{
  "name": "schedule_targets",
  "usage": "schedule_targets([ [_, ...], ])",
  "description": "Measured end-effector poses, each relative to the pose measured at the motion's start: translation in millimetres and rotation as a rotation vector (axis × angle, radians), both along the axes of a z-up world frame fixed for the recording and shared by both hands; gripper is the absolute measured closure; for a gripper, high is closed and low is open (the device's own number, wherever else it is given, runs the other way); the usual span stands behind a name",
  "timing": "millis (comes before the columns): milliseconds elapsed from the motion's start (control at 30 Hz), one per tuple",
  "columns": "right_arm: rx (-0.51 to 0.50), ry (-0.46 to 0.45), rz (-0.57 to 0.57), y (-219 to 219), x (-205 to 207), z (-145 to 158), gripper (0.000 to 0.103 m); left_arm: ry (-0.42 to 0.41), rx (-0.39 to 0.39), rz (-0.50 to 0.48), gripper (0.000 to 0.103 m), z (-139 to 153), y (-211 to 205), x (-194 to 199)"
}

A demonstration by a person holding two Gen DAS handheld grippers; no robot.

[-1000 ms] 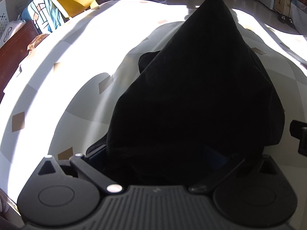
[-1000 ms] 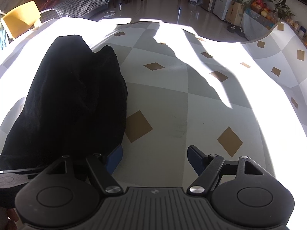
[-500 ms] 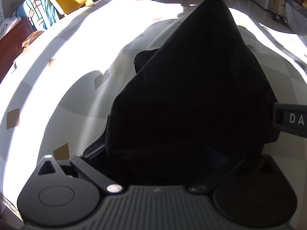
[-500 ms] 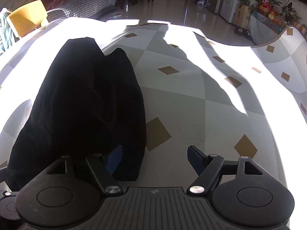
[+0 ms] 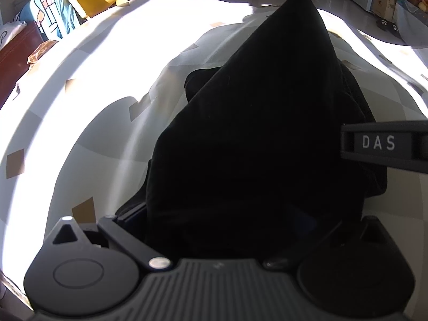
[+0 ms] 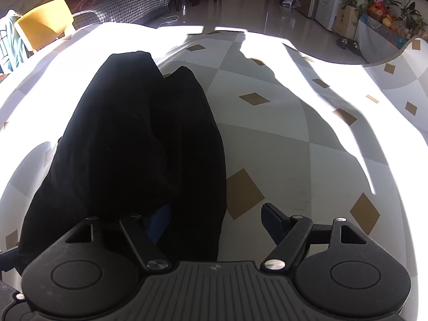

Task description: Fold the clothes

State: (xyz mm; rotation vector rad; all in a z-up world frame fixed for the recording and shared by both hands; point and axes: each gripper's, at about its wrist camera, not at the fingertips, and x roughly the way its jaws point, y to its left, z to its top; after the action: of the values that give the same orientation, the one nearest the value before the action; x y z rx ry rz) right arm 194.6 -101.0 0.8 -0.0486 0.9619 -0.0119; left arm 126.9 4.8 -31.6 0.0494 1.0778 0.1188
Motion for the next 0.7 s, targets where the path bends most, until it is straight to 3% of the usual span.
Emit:
schedule_targets([
  [133, -0.01, -0.01, -0.015, 0, 2, 2, 0.029, 0.002, -0.007, 0.0, 0.0, 0, 1, 1],
  [400, 0.08, -0.03, -0.047, -13, 0, 19, 0.029, 0.005, -0.013, 0.003, 0.0, -1, 1, 5],
  [700, 0.199, -0.078, 0.051, -6, 5, 30, 0.029, 0.01, -0.017, -0.001, 0.0, -2, 2, 7],
])
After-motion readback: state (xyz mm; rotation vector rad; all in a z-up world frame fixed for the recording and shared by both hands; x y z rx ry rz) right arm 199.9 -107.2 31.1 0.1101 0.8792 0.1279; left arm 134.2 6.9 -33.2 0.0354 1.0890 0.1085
